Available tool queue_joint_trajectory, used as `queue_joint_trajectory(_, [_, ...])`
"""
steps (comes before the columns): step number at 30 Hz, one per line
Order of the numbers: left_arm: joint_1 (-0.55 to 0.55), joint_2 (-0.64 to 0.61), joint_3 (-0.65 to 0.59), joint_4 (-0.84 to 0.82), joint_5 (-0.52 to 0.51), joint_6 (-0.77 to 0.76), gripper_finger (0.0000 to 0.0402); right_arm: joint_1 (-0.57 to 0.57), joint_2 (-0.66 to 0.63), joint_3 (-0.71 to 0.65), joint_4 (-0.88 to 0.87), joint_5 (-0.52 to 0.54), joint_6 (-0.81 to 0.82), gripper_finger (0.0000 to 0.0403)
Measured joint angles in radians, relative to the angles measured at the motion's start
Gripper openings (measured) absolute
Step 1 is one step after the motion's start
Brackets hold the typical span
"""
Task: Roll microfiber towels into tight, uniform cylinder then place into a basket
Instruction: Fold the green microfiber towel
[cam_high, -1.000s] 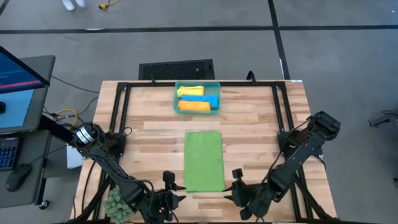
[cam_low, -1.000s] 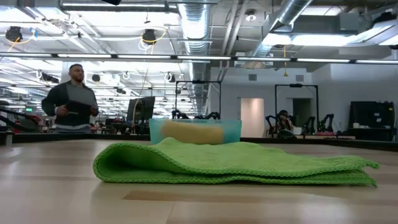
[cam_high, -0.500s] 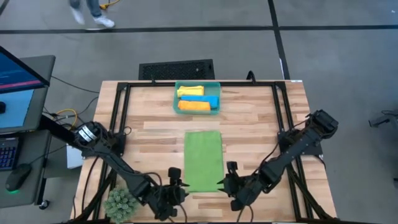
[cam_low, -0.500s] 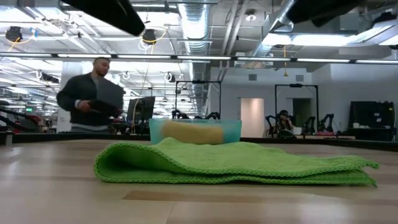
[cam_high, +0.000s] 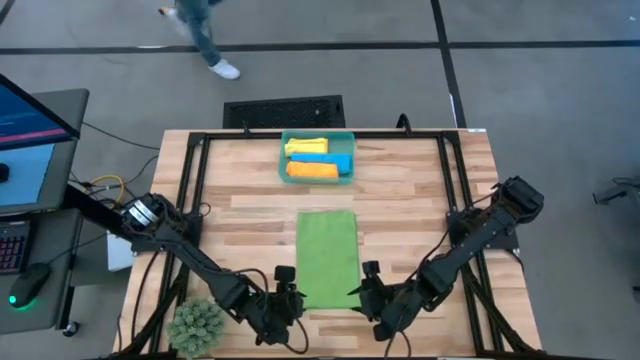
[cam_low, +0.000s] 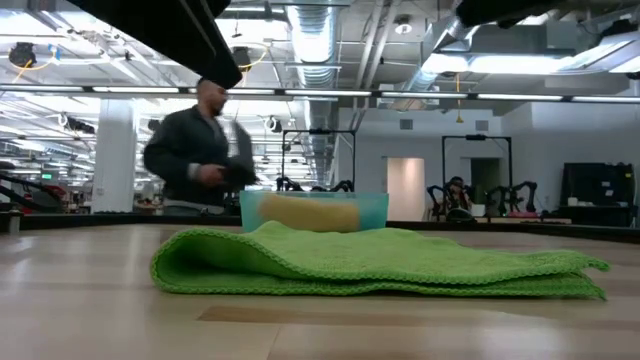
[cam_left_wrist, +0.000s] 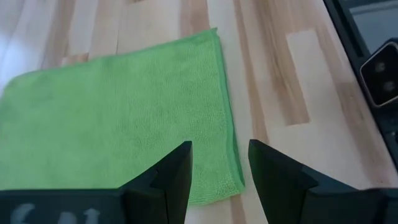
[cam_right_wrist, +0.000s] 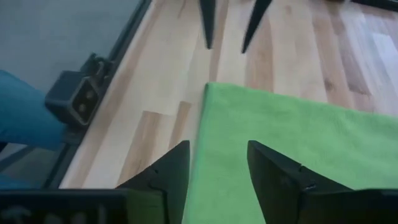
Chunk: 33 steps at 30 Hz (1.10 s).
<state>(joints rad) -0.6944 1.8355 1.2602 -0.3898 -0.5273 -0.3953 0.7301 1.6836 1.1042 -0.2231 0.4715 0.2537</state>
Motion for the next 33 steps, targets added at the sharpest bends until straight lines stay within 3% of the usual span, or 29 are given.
queue_joint_trajectory(8, [-0.042, 0.000, 0.000, 0.138, -0.008, -0.056, 0.0151, 0.094, 0.005, 0.000, 0.044, 0.001, 0.056, 0.0181])
queue_joint_trajectory(18, [-0.114, 0.000, 0.003, 0.428, -0.046, 0.127, 0.0151, 0.206, 0.006, 0.000, 0.205, 0.046, -0.018, 0.0159])
queue_joint_trajectory(28, [-0.124, -0.001, 0.146, 0.261, -0.102, 0.194, 0.0151, 0.256, 0.007, 0.000, 0.270, 0.094, -0.027, 0.0148])
queue_joint_trajectory(33, [-0.125, -0.002, 0.165, 0.129, -0.193, 0.202, 0.0151, 0.253, 0.007, 0.000, 0.243, 0.110, -0.027, 0.0155])
